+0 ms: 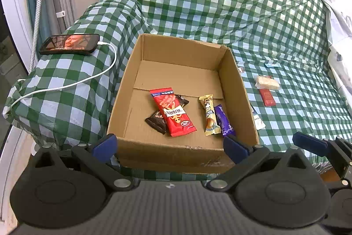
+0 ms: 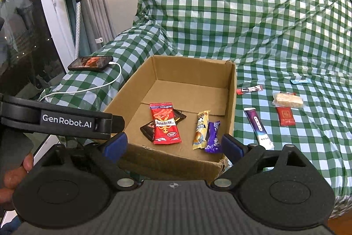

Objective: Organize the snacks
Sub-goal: 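Withdraw both tools from the box and move toward the remaining snacks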

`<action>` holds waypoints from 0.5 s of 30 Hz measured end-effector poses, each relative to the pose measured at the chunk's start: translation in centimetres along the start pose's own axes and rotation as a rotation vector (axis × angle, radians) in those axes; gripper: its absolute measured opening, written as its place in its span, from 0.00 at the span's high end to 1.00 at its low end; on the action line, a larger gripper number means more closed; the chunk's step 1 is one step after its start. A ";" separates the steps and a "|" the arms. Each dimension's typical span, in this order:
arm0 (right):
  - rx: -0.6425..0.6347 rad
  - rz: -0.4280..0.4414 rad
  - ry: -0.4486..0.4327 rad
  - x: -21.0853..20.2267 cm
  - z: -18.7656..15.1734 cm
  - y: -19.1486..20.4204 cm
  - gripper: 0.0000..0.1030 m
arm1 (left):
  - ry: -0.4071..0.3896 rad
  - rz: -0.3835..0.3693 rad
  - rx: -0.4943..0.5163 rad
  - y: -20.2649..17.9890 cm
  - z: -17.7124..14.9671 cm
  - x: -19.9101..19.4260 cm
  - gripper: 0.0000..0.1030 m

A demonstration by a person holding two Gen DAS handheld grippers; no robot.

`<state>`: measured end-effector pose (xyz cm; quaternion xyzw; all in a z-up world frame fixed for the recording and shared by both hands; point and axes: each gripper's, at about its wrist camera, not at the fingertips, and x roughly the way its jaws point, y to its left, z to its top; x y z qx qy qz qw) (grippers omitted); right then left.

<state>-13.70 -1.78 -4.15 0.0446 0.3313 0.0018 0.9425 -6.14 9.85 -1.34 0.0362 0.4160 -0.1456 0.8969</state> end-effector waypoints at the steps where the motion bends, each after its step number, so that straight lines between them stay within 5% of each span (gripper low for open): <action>1: 0.001 0.000 -0.001 -0.1 0.0 0.0 0.10 | -0.001 0.000 0.002 -0.1 -0.1 -0.1 0.00; 15: 0.012 0.001 -0.005 -0.7 -0.5 -0.8 0.06 | 0.011 0.012 0.027 -1.0 -0.5 -0.7 0.00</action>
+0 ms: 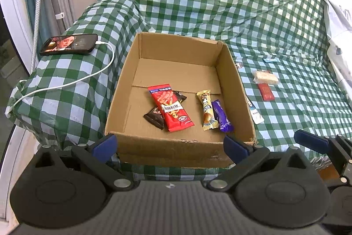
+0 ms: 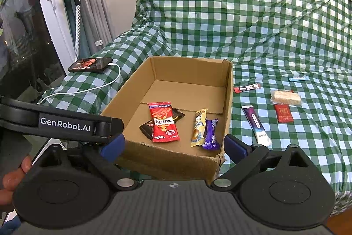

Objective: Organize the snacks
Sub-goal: 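Withdraw both tools from the box and move toward the remaining snacks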

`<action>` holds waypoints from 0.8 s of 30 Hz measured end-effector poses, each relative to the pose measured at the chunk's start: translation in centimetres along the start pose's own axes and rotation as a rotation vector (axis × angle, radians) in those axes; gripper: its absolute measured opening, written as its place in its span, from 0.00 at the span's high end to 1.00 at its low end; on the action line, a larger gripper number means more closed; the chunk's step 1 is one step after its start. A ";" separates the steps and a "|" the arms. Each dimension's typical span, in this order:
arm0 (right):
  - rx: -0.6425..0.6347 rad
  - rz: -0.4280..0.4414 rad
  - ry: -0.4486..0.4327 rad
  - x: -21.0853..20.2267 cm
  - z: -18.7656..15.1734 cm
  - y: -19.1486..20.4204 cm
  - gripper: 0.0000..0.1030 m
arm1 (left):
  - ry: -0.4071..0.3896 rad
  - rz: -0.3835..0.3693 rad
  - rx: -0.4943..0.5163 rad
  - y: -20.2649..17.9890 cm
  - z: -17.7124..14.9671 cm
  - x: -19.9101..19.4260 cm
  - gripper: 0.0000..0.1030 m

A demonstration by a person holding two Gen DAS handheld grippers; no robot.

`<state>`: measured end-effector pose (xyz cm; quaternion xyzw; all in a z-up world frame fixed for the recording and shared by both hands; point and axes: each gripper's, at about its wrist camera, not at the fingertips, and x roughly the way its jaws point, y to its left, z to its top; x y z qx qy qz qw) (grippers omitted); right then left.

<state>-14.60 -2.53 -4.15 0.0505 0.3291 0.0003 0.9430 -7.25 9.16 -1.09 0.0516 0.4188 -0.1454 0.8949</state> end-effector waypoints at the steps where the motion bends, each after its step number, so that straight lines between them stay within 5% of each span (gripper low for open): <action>1: 0.001 0.000 0.002 -0.1 -0.1 -0.1 0.06 | 0.000 0.001 0.001 -0.1 0.0 -0.1 0.00; 24: 0.084 0.021 0.031 0.0 -1.5 -2.6 0.05 | 0.027 0.012 0.081 -3.1 -0.2 0.3 0.00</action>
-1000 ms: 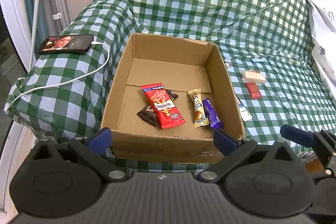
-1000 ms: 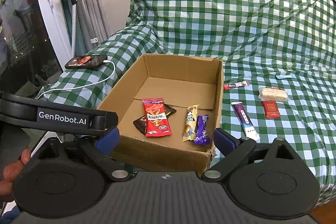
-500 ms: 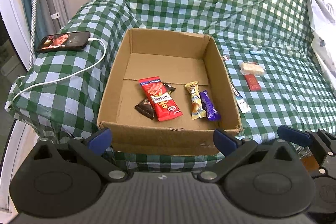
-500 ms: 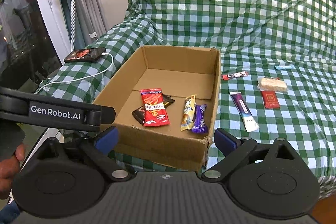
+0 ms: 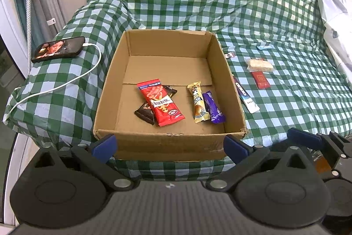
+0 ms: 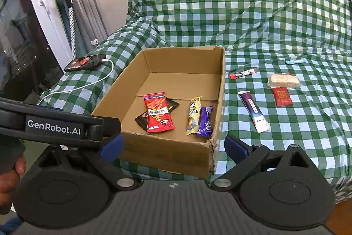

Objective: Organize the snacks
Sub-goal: 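Withdraw both tools from the box and move toward the remaining snacks, then grasp the purple tube snack with the left tool while the right tool grasps the white cracker pack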

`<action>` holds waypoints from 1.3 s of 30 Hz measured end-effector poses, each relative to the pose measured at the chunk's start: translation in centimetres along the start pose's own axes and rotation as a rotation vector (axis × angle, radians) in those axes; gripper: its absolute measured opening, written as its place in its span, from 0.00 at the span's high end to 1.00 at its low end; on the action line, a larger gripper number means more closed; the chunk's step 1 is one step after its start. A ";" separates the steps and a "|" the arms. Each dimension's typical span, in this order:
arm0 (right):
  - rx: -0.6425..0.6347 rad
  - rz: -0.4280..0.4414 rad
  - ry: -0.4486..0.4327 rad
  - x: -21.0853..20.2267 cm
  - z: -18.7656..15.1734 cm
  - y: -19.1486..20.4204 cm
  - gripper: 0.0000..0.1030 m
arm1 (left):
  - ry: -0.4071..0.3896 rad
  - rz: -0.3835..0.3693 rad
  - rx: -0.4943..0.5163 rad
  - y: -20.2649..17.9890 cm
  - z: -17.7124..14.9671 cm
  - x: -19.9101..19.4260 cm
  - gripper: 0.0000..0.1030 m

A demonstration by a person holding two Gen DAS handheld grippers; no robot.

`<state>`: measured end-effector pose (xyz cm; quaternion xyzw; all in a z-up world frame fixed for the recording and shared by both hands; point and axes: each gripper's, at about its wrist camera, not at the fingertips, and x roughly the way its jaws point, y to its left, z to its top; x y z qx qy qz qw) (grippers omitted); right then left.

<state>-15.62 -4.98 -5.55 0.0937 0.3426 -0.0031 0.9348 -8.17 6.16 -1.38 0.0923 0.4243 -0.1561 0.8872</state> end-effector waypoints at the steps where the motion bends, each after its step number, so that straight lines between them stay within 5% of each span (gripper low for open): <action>1: 0.003 0.000 0.002 0.0 0.0 -0.1 0.05 | 0.001 0.000 0.003 -0.1 0.1 0.1 0.00; 26: 0.120 -0.074 -0.018 1.1 1.4 -6.1 0.05 | 0.037 0.000 -0.039 -0.9 3.4 2.3 0.00; 39: 0.171 -0.300 -0.071 0.8 2.6 -17.6 0.05 | 0.126 -0.184 0.069 -12.4 9.2 7.3 0.00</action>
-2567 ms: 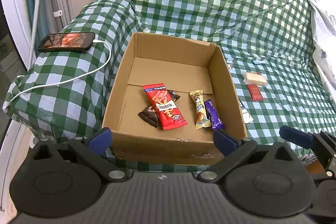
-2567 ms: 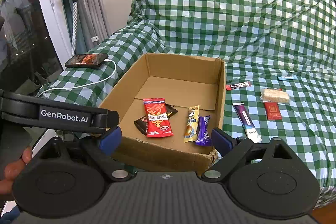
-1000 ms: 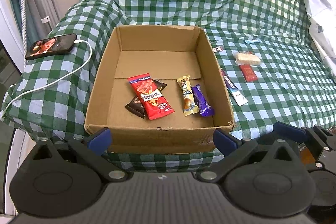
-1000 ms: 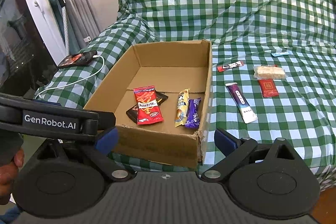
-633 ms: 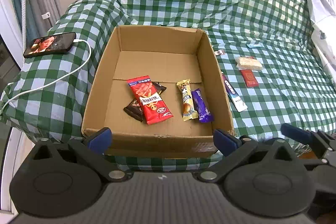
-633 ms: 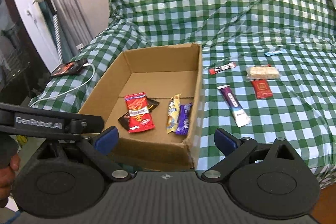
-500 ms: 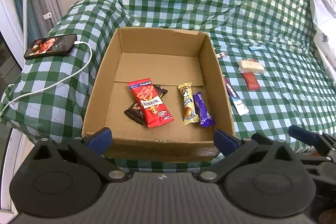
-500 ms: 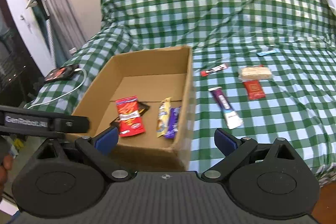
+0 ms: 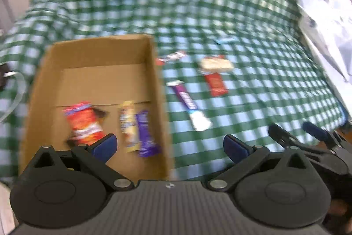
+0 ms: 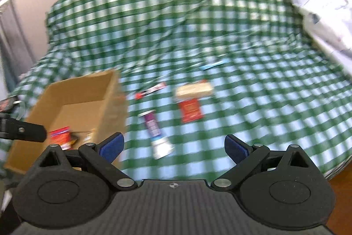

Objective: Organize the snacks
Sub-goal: 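Grasp the purple tube snack with the left tool while the right tool grasps the white cracker pack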

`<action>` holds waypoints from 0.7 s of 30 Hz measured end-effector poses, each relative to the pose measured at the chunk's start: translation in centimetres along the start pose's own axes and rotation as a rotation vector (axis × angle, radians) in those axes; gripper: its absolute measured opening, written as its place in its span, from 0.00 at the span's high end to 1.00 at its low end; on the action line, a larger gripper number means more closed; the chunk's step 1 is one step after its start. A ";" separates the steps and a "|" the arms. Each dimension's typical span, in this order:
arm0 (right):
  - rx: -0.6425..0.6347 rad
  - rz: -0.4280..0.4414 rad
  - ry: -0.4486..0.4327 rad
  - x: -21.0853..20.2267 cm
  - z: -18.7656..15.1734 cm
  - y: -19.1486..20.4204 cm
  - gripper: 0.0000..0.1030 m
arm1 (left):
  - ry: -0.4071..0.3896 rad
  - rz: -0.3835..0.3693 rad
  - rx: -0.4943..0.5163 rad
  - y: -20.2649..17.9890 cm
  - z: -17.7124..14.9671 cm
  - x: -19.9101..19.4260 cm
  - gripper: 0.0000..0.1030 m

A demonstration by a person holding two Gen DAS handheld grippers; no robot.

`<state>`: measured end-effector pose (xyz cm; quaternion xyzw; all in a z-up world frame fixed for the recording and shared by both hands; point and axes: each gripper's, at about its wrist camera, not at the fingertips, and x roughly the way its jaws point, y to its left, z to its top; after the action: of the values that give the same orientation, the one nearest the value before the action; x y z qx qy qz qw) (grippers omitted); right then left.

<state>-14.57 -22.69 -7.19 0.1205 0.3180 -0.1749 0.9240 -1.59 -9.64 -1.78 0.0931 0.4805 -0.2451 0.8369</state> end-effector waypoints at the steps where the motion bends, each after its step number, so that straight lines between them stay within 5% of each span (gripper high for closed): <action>1: -0.006 -0.011 -0.004 0.6 0.3 -0.9 0.05 | 0.021 -0.020 -0.004 -0.8 0.5 1.0 0.00; 5: -0.057 -0.027 -0.029 4.4 2.6 -4.1 0.05 | 0.107 -0.061 -0.045 -3.7 3.2 6.2 0.00; 10: -0.201 0.037 -0.062 11.1 5.7 -7.0 0.05 | 0.204 -0.008 -0.098 -5.3 5.7 14.3 0.00; 21: -0.458 0.194 0.130 28.8 8.5 -6.2 0.05 | 0.382 0.056 -0.190 -4.5 7.7 28.5 0.00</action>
<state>8.81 -38.27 -19.54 -0.0511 0.3950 -0.0009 0.9173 13.94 -25.69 -21.62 0.0720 0.6485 -0.1533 0.7421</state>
